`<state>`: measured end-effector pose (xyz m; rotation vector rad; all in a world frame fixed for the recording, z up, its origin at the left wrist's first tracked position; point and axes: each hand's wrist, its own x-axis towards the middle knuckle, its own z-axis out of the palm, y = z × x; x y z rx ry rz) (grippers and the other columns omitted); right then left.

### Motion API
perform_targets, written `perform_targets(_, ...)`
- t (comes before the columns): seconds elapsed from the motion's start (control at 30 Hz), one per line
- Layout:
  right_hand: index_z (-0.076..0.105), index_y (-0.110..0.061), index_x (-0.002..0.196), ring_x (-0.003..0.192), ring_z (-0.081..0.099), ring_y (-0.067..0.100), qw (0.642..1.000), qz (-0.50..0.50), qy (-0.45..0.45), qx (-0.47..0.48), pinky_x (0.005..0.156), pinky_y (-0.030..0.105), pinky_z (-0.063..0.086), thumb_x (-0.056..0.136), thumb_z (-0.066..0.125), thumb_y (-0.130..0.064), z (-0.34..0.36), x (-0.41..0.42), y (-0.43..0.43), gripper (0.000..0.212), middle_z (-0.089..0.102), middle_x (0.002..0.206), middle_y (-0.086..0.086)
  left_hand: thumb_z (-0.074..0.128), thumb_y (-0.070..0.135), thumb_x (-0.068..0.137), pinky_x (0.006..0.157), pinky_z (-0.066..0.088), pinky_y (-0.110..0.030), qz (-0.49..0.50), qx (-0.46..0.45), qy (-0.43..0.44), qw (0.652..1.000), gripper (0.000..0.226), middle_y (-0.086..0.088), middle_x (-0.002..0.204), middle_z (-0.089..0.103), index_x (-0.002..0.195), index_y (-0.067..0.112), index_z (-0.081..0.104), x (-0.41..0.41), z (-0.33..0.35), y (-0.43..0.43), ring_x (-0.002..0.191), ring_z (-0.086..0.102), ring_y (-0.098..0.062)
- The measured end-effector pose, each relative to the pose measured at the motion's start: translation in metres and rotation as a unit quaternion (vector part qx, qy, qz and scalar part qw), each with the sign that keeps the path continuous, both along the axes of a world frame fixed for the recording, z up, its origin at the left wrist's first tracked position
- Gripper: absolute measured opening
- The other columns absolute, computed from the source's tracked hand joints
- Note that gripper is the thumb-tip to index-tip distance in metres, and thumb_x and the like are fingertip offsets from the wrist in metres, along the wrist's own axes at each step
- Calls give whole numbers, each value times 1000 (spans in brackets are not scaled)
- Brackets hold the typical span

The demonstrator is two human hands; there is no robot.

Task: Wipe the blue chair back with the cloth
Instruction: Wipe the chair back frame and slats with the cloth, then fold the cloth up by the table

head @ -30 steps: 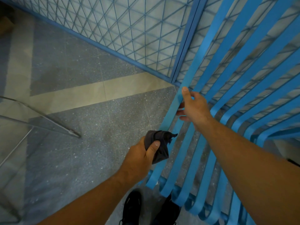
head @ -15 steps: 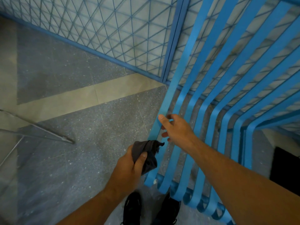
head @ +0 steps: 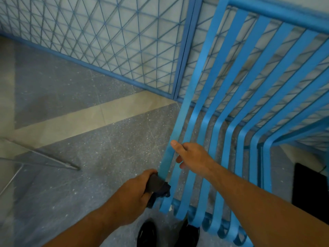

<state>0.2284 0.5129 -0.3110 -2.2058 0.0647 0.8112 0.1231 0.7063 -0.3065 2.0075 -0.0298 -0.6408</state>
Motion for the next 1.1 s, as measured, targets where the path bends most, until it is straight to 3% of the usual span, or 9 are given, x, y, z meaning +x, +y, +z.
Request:
perform_targets(0.17,40,-20,63,57,60,24,992,13,-63,-104,64,39,52,87,29,-76,15,-5,2,62,50,59,0,53,32,94,61,50,-14,-41,49,2,998,6,10,85,64,100,31,53,2,12,9,74,64,2)
perform_targets(0.23,43,-19,65,55,50,15,989,13,-92,-117,57,33,44,89,32,-74,23,-8,4,60,47,59,-4,49,32,95,62,51,-18,-64,130,-26,989,16,13,86,61,111,34,46,8,16,15,71,62,-4)
perform_targets(0.37,57,-21,79,66,55,13,991,26,-118,-52,63,33,49,89,43,-68,44,-15,13,50,58,71,-2,49,28,95,72,53,-27,-57,191,-89,976,43,0,101,63,134,28,31,29,35,19,81,60,-12)
perform_targets(0.5,61,-24,85,75,58,10,989,13,-143,37,70,32,52,91,47,-61,77,-17,23,40,61,80,-6,53,26,93,63,53,-26,-26,170,-130,977,28,1,88,61,119,22,42,49,66,16,72,60,-11)
perform_targets(0.67,64,-27,93,89,65,10,981,-27,-88,169,82,32,54,87,65,-44,128,-23,22,18,68,95,-6,62,23,87,58,57,-30,0,127,-148,981,18,0,87,64,103,24,55,62,119,16,67,63,-10)
perform_targets(0.83,61,-26,105,104,63,4,975,-26,-82,203,87,34,57,79,78,-22,186,-35,7,30,67,109,-7,70,26,80,61,56,-23,2,86,-173,981,26,11,94,55,103,30,60,55,182,2,78,59,-6)
perform_targets(0.93,61,-21,109,97,64,-1,973,-28,-115,196,85,21,54,83,75,-10,226,-44,-2,32,68,106,-7,77,23,75,55,53,-15,18,17,-129,991,38,8,97,61,107,28,57,53,219,-6,79,63,-5)
perform_targets(1.0,60,-24,112,94,62,-7,974,-19,-137,180,81,13,51,86,72,-11,252,-51,-7,32,67,105,-11,80,21,71,64,54,-16,23,-14,-86,996,47,7,101,64,110,28,55,53,242,-9,83,64,-3)
perform_targets(1.1,62,-28,113,95,62,-4,976,12,-158,152,86,19,52,91,67,-17,285,-60,-12,25,68,104,-13,82,14,63,83,56,-34,39,-70,-22,997,53,0,104,67,108,25,57,54,273,-9,93,66,-16)
